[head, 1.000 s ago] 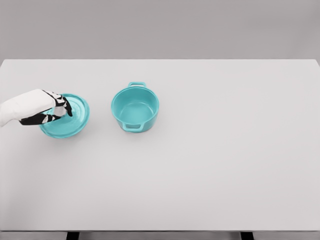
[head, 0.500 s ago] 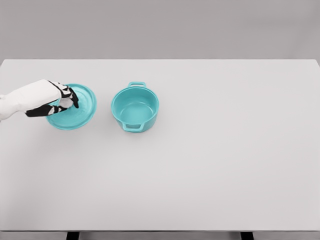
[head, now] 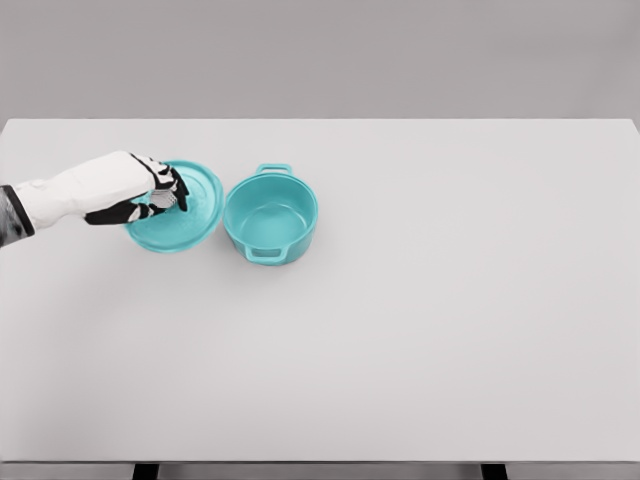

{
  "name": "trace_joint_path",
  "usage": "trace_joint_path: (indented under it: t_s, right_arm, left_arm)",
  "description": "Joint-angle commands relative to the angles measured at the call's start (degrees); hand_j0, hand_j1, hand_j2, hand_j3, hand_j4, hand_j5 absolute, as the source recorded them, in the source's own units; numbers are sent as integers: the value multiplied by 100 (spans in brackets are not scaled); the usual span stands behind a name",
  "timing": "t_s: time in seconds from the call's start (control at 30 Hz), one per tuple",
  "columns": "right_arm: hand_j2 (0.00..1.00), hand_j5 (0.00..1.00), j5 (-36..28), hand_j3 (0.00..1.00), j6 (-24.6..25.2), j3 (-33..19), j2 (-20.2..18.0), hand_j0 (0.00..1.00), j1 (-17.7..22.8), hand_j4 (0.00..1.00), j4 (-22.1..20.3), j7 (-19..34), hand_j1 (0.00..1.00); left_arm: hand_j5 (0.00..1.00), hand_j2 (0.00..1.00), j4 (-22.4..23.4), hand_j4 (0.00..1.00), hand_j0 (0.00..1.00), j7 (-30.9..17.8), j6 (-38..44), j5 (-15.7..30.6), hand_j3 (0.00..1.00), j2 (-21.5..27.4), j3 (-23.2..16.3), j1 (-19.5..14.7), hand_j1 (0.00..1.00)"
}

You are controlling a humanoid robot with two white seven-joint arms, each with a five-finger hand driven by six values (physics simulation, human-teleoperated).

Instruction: Cover the pot with left arm

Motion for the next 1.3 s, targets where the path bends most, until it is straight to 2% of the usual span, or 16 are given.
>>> trace_joint_path:
  t_s: [0.0,0.2,0.37,0.5,1.27]
  right_arm:
    - [100,100,1,100,0,1,1,100,0,100,2,1,100]
    - [100,100,1,100,0,1,1,100,0,100,2,1,100]
    - [100,100,1,100,0,1,1,100,0,100,2,1,100]
    - [100,100,1,100,0,1,1,100,0,100,2,1,100]
    - [100,100,1,100,0,1,1,100,0,100,2,1,100]
  left_arm:
    - [49,49,-9,49,49,3,13,39,49,-84,-51,0,49]
    - [49,49,26,49,49,-6,13,39,49,-251,-323,-290,49]
    - [49,49,53,49,49,-6,13,-5,49,-524,-341,-334,49]
    - [49,49,61,49,49,-6,13,-31,49,-576,-499,-448,49]
    - [49,49,905,49,49,-6,13,-778,49,-1798,-508,-844,49]
